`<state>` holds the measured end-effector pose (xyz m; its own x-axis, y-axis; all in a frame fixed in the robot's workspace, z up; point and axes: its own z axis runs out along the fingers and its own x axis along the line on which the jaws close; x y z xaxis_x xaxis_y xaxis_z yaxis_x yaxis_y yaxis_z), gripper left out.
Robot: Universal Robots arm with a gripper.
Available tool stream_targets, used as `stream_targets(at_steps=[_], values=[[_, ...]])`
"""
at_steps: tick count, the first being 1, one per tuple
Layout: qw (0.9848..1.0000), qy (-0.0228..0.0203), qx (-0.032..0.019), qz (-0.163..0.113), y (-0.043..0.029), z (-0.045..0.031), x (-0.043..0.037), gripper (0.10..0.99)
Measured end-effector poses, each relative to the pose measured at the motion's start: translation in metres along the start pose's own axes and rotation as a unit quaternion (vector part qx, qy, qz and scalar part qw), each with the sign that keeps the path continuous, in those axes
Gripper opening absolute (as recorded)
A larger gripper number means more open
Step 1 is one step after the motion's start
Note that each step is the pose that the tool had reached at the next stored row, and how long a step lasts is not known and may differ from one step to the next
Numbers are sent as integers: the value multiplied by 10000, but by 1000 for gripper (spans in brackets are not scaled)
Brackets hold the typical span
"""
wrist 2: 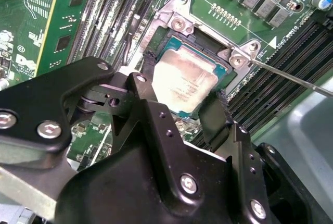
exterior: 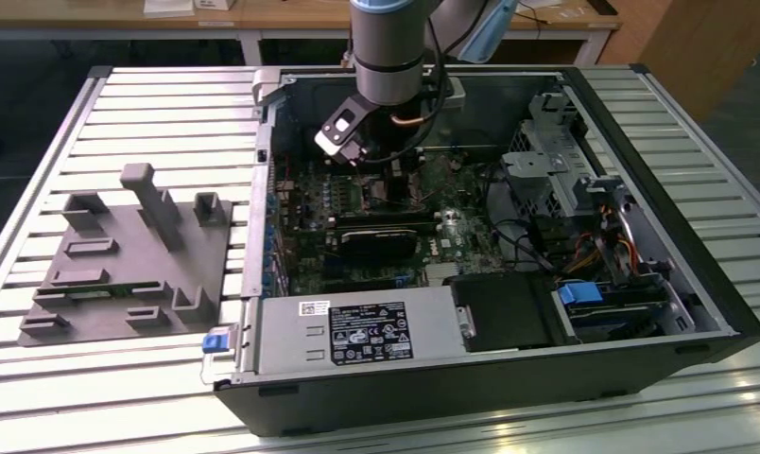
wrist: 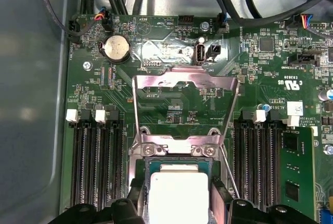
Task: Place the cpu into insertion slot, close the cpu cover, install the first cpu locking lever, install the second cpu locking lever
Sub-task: 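Place the cpu into insertion slot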
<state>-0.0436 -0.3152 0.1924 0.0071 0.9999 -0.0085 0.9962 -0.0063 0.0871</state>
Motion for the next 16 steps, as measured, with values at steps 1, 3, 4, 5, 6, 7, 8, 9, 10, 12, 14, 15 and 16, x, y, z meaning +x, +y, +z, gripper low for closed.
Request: stream_targets(at_steps=[1,3,4,5,6,7,8,9,10,12,14,15,16], values=[[10000,10,0,4,0,1,0,616],[10000,13,0,6,0,1,0,616],[10000,12,0,6,0,1,0,616],[10000,9,0,5,1,1,0,616],[10000,1,0,4,1,-2,0,616],[10000,-7,0,4,1,-7,0,616],[10000,-15,0,3,2,-14,-1,616],[10000,-20,0,3,2,-23,-1,616],[10000,-26,0,2,4,-35,-1,616],[10000,-35,0,1,6,-57,-1,616],[10000,-39,4,1,8,-78,-3,616],[10000,-39,11,1,12,-89,-4,616],[10000,-39,25,1,19,-99,-5,604]])
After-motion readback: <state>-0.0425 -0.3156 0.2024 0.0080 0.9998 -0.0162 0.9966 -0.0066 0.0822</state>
